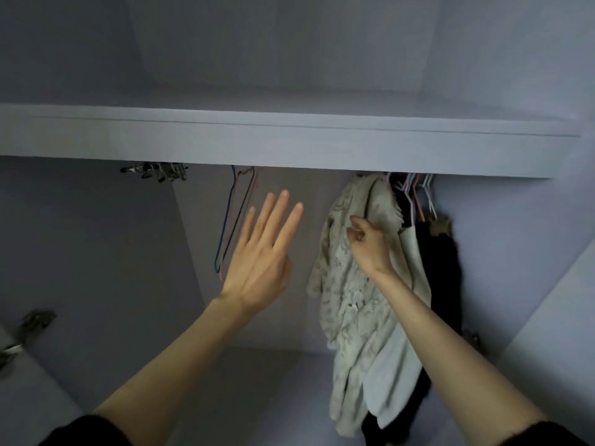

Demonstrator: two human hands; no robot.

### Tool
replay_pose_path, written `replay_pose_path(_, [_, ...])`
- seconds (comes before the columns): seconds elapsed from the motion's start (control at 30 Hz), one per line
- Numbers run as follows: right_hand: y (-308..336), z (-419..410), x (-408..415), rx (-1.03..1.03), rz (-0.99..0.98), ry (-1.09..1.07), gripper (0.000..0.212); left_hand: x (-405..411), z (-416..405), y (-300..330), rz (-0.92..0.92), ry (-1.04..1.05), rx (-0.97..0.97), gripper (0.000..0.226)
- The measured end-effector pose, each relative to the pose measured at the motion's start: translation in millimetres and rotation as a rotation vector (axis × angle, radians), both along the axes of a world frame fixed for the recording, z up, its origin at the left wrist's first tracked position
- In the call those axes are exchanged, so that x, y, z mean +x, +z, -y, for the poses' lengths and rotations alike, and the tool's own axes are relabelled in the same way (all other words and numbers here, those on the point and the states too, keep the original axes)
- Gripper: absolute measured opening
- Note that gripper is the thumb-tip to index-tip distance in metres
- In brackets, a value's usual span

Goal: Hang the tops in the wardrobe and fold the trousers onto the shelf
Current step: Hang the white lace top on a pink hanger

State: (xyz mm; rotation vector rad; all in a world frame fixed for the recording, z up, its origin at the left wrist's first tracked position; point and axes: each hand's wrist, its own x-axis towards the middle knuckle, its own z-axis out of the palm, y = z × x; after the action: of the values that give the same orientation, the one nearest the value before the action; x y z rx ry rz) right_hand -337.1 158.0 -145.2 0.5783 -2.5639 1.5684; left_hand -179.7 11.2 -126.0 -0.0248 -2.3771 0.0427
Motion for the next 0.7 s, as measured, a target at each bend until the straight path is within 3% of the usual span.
replay_pose_path(0.17, [-53, -36, 60, 0.085, 0.194, 0.106, 0.031, 15, -1, -47, 0.409, -0.123, 0.245, 0.052])
replay_pose_path(0.33, [-85, -87, 128, 0.047, 0.407, 0.062, 0.023, 20, -25, -87, 0.579, -0.329, 0.366, 0.041])
replay_pose_path(0.43, [-94, -117, 173, -0.04, 0.476, -0.118, 0.023, 23, -64, -104, 0.66, -0.54, 0.331, 0.039])
replay_pose_path(0.7, [-105, -187, 359, 0.031, 0.512, -0.673, 0.029, 88, -173, -136, 0.937, -1.077, 0.197, 0.038])
